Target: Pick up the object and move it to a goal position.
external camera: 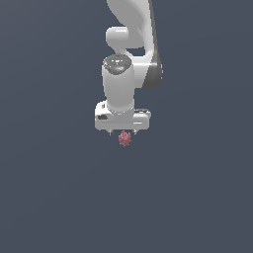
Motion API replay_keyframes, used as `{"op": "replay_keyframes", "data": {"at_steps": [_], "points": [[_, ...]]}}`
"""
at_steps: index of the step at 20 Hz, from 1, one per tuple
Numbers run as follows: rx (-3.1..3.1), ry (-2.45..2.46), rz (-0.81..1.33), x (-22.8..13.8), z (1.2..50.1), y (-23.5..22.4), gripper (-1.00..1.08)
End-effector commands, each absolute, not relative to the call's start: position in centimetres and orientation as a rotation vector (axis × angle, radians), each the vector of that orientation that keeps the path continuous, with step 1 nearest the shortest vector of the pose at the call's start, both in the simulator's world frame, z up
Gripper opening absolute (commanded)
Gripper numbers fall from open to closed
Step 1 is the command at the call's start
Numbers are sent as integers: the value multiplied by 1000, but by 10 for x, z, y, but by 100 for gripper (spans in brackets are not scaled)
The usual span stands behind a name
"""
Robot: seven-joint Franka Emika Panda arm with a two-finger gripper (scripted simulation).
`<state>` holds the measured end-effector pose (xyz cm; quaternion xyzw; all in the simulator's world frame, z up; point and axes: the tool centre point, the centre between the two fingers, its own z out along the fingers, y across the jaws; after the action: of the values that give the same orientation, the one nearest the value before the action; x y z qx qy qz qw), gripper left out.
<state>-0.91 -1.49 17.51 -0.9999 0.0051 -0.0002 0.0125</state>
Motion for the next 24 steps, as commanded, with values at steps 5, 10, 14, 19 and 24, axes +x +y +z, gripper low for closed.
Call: {"op": "replay_keyframes", "data": {"at_steps": [5,10,14,19,24], "points": [[-3118,84,1,-15,166,-14,100],[-3116,196,2,-24,153,-12,100],[-3110,323,3,-36,138,-11,100],[-3096,486,2,-51,120,-10,100],[-3081,596,1,-62,108,-9,100]]}}
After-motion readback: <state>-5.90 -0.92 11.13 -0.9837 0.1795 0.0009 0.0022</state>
